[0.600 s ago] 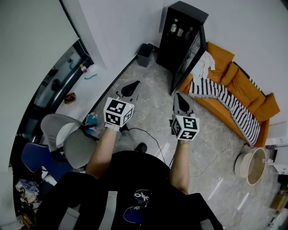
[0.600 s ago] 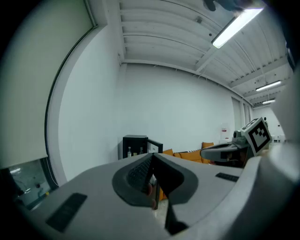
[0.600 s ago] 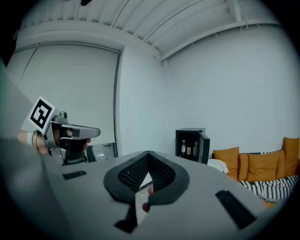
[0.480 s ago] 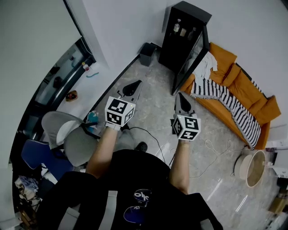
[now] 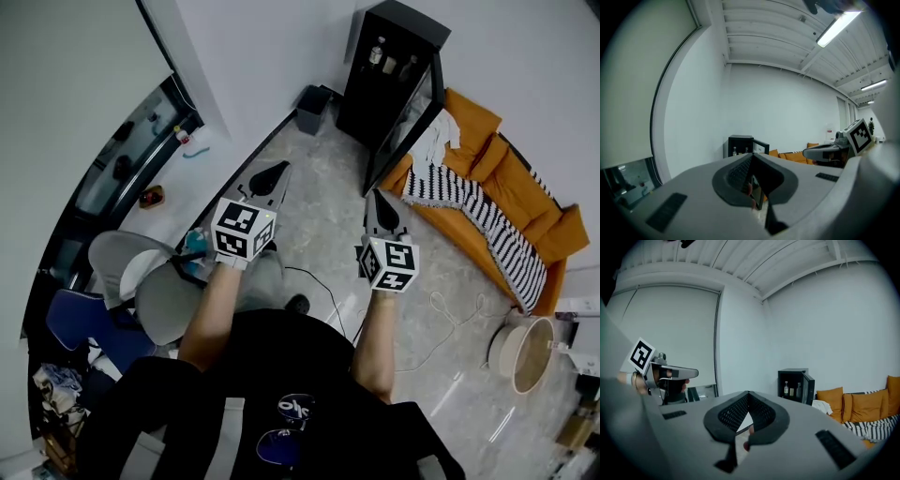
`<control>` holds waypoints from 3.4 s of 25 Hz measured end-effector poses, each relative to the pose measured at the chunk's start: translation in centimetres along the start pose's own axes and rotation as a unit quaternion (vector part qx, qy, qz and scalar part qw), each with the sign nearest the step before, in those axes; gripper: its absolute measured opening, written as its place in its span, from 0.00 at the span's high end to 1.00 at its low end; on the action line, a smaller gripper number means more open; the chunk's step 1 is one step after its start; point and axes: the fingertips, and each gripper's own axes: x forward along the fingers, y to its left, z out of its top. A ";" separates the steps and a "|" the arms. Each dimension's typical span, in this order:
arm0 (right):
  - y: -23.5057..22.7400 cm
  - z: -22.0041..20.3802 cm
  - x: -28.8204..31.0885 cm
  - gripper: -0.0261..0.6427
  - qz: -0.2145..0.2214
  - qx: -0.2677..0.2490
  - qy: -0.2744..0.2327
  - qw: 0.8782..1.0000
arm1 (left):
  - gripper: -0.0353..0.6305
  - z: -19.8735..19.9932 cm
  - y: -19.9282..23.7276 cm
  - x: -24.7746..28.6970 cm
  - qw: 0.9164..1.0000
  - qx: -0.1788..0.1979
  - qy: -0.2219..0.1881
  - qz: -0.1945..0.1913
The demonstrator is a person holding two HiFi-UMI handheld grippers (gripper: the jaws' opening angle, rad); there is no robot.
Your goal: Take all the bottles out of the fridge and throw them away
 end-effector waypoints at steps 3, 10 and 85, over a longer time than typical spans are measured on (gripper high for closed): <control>-0.7 -0.1 1.7 0.96 -0.002 -0.004 0.004 1.000 | 0.95 -0.1 1.0 1.8 1.000 0.000 0.001 -0.005; -2.7 0.0 9.2 0.96 -0.014 -0.006 0.026 1.000 | 0.95 -0.5 5.8 8.3 1.000 0.002 0.006 -0.031; -38.4 8.4 69.5 0.96 -0.078 0.049 0.062 0.994 | 0.94 4.5 31.0 74.3 0.982 -0.031 0.057 -0.177</control>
